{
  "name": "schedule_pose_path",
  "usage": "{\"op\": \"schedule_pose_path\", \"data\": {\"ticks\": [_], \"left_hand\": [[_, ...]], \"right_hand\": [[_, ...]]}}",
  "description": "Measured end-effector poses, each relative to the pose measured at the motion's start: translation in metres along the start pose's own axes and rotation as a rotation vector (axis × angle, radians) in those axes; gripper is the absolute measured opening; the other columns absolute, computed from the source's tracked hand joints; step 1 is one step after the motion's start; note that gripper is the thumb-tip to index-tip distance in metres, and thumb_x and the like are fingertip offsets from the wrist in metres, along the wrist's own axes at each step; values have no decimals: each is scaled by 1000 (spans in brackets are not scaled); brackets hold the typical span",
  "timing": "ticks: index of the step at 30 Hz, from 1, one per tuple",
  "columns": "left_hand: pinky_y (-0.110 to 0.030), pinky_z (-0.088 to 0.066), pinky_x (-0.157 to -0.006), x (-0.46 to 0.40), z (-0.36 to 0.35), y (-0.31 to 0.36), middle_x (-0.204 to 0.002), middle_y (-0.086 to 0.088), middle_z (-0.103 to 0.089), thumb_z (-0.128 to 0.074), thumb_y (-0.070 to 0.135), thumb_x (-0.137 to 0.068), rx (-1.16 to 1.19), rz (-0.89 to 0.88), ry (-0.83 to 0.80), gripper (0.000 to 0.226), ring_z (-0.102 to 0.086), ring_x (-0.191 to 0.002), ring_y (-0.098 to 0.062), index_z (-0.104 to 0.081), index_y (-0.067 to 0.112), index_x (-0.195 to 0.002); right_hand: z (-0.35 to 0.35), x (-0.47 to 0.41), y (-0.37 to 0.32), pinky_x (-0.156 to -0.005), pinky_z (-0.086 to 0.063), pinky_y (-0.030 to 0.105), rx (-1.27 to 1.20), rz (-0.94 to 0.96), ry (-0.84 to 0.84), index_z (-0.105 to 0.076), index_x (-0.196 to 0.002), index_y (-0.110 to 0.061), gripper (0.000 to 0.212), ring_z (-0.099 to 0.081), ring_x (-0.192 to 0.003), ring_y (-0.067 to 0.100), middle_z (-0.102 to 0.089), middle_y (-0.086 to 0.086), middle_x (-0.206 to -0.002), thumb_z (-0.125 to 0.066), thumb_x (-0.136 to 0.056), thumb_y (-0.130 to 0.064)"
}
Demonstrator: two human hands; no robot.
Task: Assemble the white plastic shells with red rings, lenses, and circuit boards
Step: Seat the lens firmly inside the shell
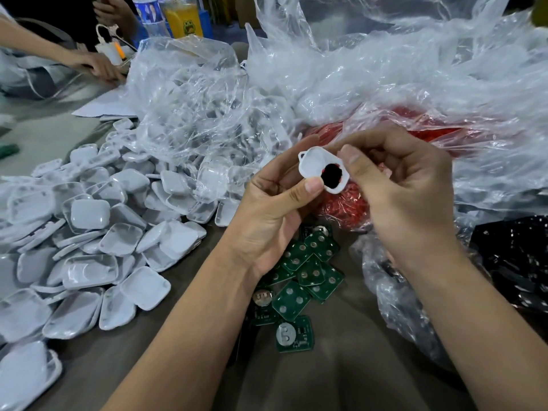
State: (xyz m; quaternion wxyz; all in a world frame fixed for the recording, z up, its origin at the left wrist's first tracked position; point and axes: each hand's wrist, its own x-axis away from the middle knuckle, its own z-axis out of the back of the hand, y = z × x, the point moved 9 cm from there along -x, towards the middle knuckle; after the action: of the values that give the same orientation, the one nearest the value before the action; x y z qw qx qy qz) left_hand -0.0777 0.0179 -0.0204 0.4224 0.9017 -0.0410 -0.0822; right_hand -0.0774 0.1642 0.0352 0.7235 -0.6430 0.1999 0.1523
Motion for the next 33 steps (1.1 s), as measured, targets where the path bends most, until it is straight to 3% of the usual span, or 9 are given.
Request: {"op": "schedule_pose_path", "data": {"ticks": [4,9,12,16,21,24,26,29,33], "left_hand": [[-58,-33,-120,1,2,0,-119,-10,-73,-78,6,-65,-4,0,14,56,-59,-127,-31,-72,15,-120],[-61,-33,-119,3,3,1,-117,-6,-75,-78,2,-71,-29,9,15,52,-62,-119,-28,-72,20,-120],[-48,-44,-109,4,3,1,-109,-3,-76,-74,5,-75,-43,12,25,49,-69,-102,-18,-69,18,-121],[-39,-53,-101,4,6,1,-105,-3,-77,-68,2,-78,-46,4,55,45,-71,-95,-15,-68,16,-120],[-35,-56,-91,3,9,3,-95,-2,-76,-68,5,-79,-29,-4,74,45,-70,-84,-14,-66,14,-123],[-39,-51,-97,2,10,0,-109,-9,-72,-70,8,-79,2,37,87,52,-65,-96,-21,-64,9,-130],[-34,-55,-90,1,8,-2,-112,-9,-70,-71,12,-78,26,65,68,51,-67,-97,-20,-65,8,-128],[-29,-59,-87,0,7,-6,-112,-8,-72,-72,14,-76,92,102,47,47,-68,-101,-19,-66,9,-123],[-31,-58,-89,1,4,-5,-112,-5,-73,-73,18,-76,127,115,23,50,-68,-102,-17,-66,9,-124]], "right_hand": [[-3,4,-15,-63,-47,21,233,173,-11,-80,-103,-19,13,-62,-81,13,-64,4,-94,-76,-93,-13],[-13,12,-28,-72,-42,12,373,323,-68,-81,-105,-11,16,-60,-89,12,-61,6,-98,-72,-94,-3],[-17,13,-29,-74,-43,17,393,333,-96,-81,-103,-9,17,-61,-92,19,-62,7,-100,-69,-94,-2],[-20,15,-30,-80,-49,33,424,343,-124,-81,-103,-7,20,-62,-100,27,-63,7,-105,-66,-91,-2],[-26,15,-28,-87,-53,42,404,297,-155,-81,-106,-9,25,-60,-105,27,-63,5,-107,-62,-91,-5],[-20,12,-24,-85,-52,29,315,227,-110,-81,-105,-11,22,-63,-102,17,-64,3,-104,-61,-96,-8],[-14,9,-23,-79,-49,18,259,198,-60,-80,-102,-10,21,-65,-94,9,-66,4,-100,-59,-98,-7],[-6,9,-26,-74,-46,13,185,220,8,-77,-99,-8,21,-64,-86,3,-67,9,-96,-57,-97,0],[-1,9,-31,-73,-49,24,188,271,44,-76,-97,-6,23,-64,-90,17,-67,12,-96,-55,-95,2]]}}
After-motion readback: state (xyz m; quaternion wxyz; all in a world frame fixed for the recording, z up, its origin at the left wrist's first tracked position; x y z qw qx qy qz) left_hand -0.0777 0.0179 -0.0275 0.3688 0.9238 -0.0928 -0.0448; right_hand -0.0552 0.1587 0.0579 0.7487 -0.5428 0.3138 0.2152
